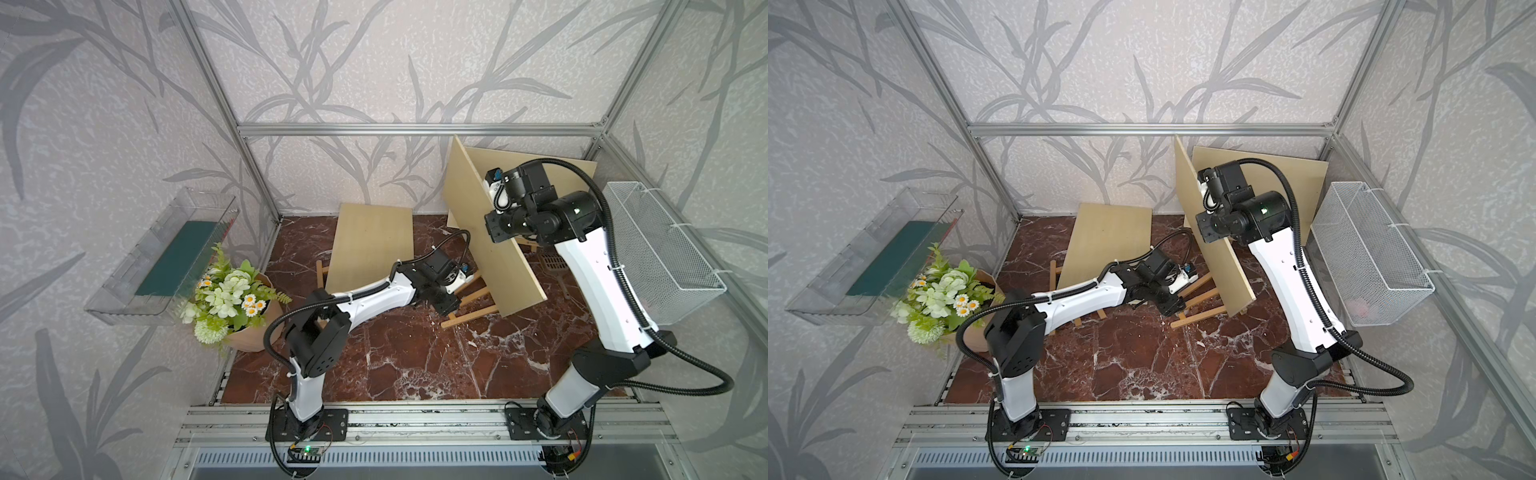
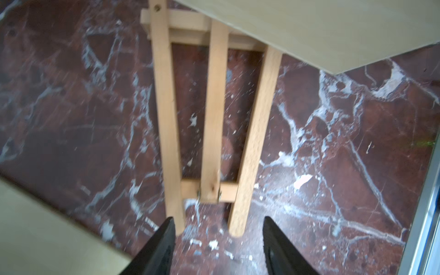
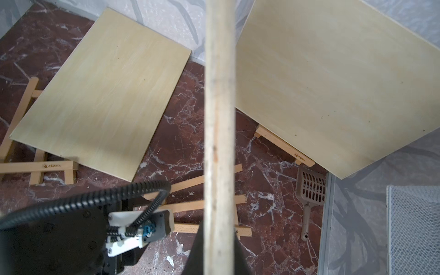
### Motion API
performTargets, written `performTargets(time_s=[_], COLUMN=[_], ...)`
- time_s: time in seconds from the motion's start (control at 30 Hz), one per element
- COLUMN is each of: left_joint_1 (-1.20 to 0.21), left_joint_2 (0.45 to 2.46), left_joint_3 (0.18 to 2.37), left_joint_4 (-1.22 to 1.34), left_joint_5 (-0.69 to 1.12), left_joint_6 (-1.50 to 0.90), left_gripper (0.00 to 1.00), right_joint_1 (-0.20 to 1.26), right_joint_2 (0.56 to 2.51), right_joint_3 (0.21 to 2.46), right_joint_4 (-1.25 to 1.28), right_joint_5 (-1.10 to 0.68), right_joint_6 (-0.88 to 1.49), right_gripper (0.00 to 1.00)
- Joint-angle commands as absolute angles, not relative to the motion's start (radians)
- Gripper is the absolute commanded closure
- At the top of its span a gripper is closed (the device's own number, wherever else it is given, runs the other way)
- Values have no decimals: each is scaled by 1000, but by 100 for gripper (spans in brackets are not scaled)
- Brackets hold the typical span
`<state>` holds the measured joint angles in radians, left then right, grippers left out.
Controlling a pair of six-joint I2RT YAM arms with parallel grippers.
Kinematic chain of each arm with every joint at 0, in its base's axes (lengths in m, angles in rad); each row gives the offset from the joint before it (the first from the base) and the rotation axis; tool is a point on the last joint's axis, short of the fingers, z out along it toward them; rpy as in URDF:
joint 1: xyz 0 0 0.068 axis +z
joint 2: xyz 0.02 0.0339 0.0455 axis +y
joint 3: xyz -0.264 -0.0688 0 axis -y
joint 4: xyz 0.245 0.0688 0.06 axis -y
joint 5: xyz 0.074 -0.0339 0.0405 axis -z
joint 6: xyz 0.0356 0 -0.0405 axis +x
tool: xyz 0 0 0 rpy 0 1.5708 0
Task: Assemble the easel
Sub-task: Move the easel to the center of the board, then unfold the easel at the center of the board.
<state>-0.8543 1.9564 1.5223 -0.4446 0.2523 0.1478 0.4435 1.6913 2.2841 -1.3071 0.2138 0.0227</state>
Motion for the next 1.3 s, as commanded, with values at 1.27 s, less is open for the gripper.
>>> performTargets(time_s=[1.27], left_joint_1=[-957], left_joint_2=[2308], left_joint_3=[1735], left_joint_4=[-495], left_joint_5=[-1], left_joint_6=[194], left_gripper=[65], right_joint_1=[327], right_joint_2=[1462], right_joint_3=[2160], right_joint_4=[-1183], right_joint_5=[280], right_joint_6=[56], right_gripper=[100])
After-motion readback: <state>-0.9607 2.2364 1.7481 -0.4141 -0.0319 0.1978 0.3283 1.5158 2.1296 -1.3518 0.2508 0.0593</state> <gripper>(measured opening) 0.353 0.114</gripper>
